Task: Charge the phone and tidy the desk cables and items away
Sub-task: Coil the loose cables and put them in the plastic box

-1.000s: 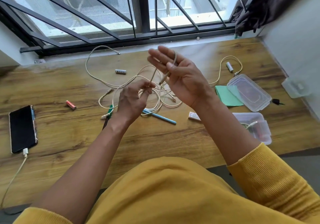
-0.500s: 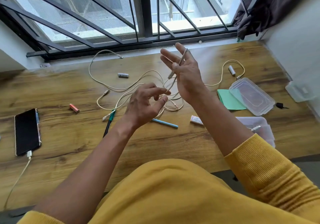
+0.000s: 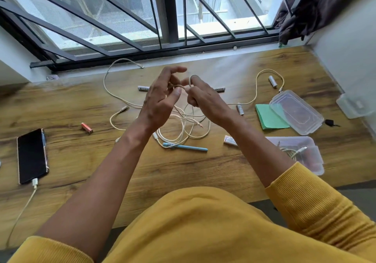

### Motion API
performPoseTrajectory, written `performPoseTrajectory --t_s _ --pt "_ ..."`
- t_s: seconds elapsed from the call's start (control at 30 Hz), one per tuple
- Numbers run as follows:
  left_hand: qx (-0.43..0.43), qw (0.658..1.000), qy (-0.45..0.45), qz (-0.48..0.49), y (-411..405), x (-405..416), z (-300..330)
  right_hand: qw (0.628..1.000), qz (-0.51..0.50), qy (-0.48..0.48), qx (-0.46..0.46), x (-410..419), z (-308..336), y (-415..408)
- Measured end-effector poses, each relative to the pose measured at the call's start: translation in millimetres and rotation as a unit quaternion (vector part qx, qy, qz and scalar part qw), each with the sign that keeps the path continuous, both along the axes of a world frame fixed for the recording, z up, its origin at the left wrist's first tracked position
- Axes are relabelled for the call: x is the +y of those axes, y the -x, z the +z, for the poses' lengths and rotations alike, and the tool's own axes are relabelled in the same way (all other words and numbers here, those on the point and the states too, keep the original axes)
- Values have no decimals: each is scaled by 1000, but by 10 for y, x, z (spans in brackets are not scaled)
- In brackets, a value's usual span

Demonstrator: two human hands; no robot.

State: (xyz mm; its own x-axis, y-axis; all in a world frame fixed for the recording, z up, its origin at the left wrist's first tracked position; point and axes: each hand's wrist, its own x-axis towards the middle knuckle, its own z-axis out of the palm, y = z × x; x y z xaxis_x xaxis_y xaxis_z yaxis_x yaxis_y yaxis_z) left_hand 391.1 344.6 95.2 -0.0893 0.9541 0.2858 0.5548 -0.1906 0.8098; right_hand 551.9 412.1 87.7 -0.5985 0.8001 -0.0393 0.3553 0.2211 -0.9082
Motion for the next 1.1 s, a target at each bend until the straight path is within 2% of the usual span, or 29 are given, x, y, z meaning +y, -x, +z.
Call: performPoseTrajectory --t_s 0.13,0.27,0.4,0.53,0.6,0.77,0.83,0.9,1.1 --pt "11 1000 -7 -14 34 94 82 999 43 17 -17 -23 88 8" --pt "22 1000 -14 -6 98 139 135 985 113 92 91 5 174 -65" --pt "-42 999 -9 -27 123 181 123 953 177 184 166 7 264 -116" --pt "-213 976 17 -31 77 148 64 903 188 254 290 11 405 -116" --pt "-254 967 23 -26 51 110 1 871 184 283 356 48 468 -135" --pt "-216 976 39 5 -35 54 -211 781 167 333 502 112 550 -129" --pt "-181 982 46 1 -90 21 -304 759 163 337 533 113 584 -122" --pt "-149 987 56 -2 -141 -24 -373 763 157 322 537 113 623 -114" --pt "-14 999 29 -21 -227 -76 -295 825 88 249 499 155 571 -72"
